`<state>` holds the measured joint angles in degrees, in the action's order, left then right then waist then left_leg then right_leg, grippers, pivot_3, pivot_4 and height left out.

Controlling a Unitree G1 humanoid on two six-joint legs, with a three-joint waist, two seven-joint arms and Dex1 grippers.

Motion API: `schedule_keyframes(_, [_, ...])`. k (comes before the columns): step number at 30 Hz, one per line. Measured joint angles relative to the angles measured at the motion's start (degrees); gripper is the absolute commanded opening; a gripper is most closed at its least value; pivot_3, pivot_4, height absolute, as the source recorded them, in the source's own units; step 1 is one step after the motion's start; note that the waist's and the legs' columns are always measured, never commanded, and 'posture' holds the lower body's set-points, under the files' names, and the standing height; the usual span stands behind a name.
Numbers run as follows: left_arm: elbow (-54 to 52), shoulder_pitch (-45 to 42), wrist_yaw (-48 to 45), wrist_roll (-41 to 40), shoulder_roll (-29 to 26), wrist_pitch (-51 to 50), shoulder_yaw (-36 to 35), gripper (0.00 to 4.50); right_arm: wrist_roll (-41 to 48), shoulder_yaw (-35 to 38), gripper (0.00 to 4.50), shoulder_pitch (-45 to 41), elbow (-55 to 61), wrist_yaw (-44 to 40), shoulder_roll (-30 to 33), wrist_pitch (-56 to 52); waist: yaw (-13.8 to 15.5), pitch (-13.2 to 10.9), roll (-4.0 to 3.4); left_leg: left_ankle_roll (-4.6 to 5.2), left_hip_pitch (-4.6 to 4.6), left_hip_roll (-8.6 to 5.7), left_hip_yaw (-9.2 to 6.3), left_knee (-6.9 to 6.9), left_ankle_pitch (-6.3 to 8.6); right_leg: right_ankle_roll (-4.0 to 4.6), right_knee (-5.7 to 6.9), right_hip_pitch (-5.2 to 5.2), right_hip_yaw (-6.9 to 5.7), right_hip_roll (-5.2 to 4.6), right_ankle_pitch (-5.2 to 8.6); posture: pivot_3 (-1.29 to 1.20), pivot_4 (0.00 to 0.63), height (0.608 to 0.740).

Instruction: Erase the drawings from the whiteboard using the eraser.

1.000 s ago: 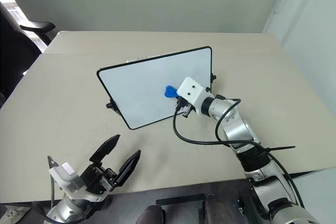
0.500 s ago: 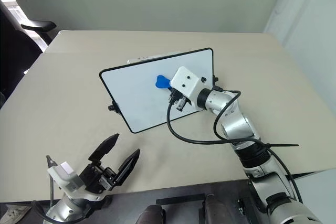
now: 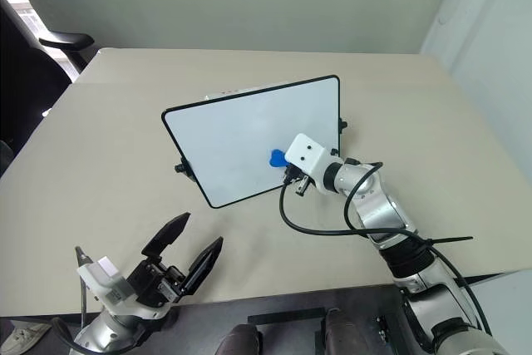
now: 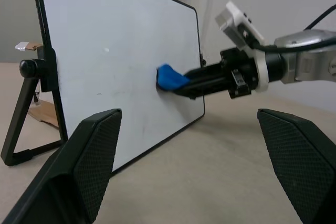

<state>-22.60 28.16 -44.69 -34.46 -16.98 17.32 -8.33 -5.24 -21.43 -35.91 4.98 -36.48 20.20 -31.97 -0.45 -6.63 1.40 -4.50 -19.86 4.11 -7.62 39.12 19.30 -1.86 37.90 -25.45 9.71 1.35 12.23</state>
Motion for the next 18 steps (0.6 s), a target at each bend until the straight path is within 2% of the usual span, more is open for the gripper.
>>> schedule_keyframes(11, [0.0, -0.3, 0.1, 0.0, 0.0, 0.0, 0.0, 4.50, -0.6, 0.2, 0.47, 0.8, 0.2, -0.2, 1.0, -1.0, 0.0, 0.0, 0.00, 0.00, 0.00, 0.00, 0.00, -0.01, 0.00, 0.00, 0.00, 0.00, 0.00, 0.01, 0.00, 0.00, 0.150, 0.740])
schedule_keyframes(18, [0.0, -0.2, 0.1, 0.0, 0.0, -0.1, 0.0, 4.50, 1.7, 5.7, 0.47, -1.3, 3.8, 0.8, 0.0, -3.6, 0.1, 0.0, 0.00, 0.00, -0.02, 0.00, 0.02, -0.03, 0.00, 0.00, -0.01, -0.02, -0.01, 0.02, 0.00, 0.00, 0.150, 0.740])
